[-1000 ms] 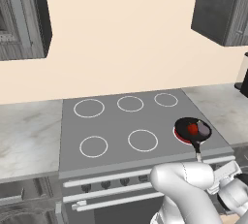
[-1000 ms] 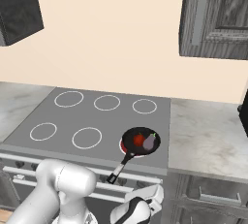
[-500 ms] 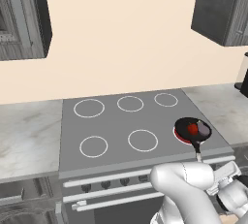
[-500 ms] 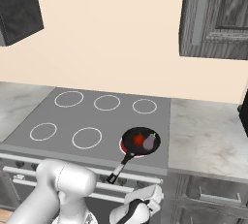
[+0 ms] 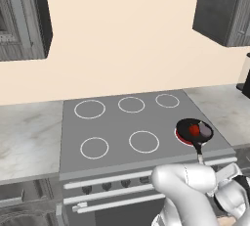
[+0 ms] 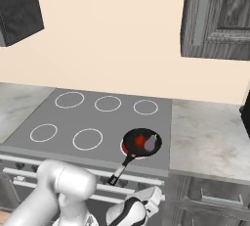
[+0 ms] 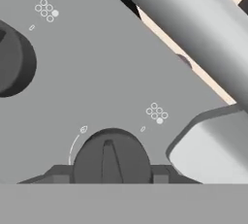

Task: Put the eggplant and bell pepper in the pan. Then turn on the front right burner and set the heat to medium.

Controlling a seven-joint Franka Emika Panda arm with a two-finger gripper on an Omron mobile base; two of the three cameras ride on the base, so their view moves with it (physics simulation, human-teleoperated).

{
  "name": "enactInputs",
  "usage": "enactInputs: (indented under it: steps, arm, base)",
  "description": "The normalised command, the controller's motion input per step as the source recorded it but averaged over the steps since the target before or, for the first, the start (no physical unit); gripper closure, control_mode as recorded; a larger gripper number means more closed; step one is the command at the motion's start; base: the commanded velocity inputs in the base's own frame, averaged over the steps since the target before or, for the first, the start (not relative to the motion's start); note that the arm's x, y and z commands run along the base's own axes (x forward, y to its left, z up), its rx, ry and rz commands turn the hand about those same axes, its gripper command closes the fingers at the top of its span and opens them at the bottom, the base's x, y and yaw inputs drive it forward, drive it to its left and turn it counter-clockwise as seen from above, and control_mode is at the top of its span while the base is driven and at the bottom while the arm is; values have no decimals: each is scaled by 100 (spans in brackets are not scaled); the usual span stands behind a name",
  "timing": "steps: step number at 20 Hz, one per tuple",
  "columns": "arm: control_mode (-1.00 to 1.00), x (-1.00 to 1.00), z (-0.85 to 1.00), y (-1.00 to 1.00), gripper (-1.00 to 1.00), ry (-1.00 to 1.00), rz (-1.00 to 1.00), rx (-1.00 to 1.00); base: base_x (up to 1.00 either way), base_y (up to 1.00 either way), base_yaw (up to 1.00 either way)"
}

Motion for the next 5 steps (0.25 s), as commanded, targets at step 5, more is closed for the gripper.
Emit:
enactInputs:
  steps: [5]
  arm:
    - [-100,0,-8,-11,100,8,-17,-34]
  base:
    - [0,0,0]
